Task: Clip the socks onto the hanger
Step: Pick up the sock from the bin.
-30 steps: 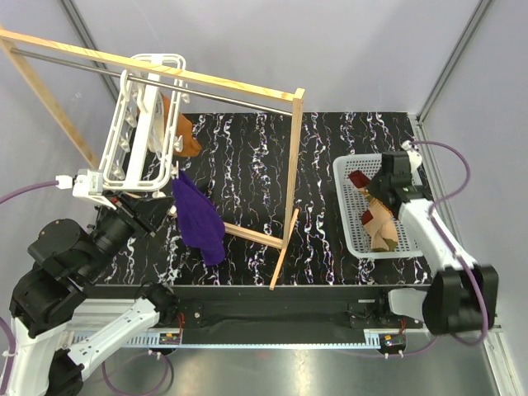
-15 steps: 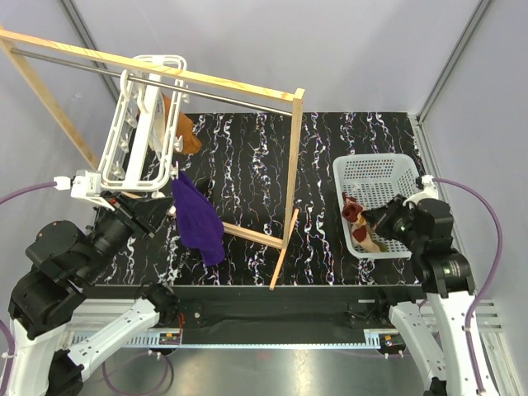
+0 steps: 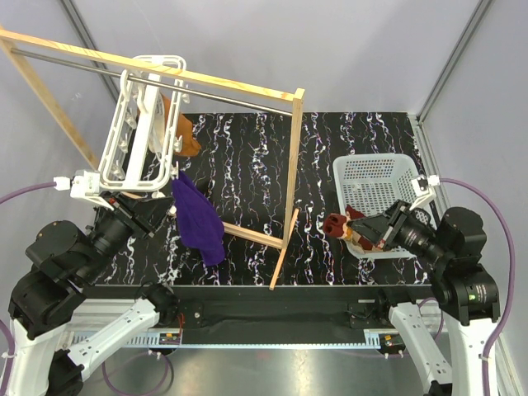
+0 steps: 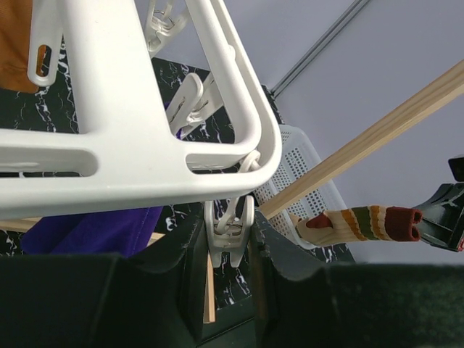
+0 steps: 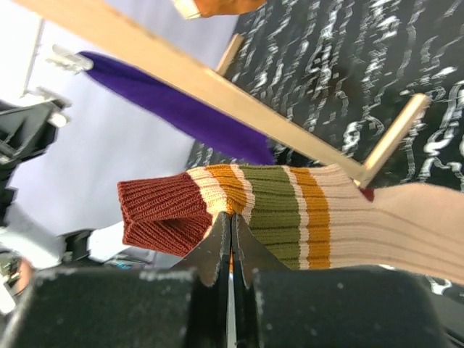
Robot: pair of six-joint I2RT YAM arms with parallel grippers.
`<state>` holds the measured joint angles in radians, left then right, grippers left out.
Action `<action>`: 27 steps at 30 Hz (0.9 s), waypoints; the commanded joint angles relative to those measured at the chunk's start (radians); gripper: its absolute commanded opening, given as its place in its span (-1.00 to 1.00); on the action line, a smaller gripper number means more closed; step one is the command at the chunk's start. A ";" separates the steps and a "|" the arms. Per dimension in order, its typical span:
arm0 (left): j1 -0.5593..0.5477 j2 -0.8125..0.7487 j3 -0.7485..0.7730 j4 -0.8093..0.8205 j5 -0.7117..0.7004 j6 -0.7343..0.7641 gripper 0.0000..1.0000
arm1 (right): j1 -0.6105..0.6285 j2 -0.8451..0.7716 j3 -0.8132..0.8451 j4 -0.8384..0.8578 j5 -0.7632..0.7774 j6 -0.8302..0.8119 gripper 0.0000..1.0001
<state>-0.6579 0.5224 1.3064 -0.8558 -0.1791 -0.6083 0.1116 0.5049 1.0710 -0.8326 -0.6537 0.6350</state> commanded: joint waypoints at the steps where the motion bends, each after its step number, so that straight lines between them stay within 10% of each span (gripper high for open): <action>1: -0.003 -0.004 0.013 0.024 0.020 -0.031 -1.00 | 0.005 0.012 0.024 0.090 -0.126 0.057 -1.00; 18: -0.003 0.031 -0.045 0.080 0.036 -0.097 -1.00 | 0.036 0.194 0.093 0.260 -0.181 0.091 -1.00; 27: -0.003 0.039 -0.044 0.078 0.021 -0.097 -1.00 | 0.735 0.360 0.184 0.282 0.402 0.054 -1.00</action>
<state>-0.6579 0.5537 1.2617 -0.8131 -0.1627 -0.7017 0.6983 0.8356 1.2129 -0.6090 -0.5270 0.7063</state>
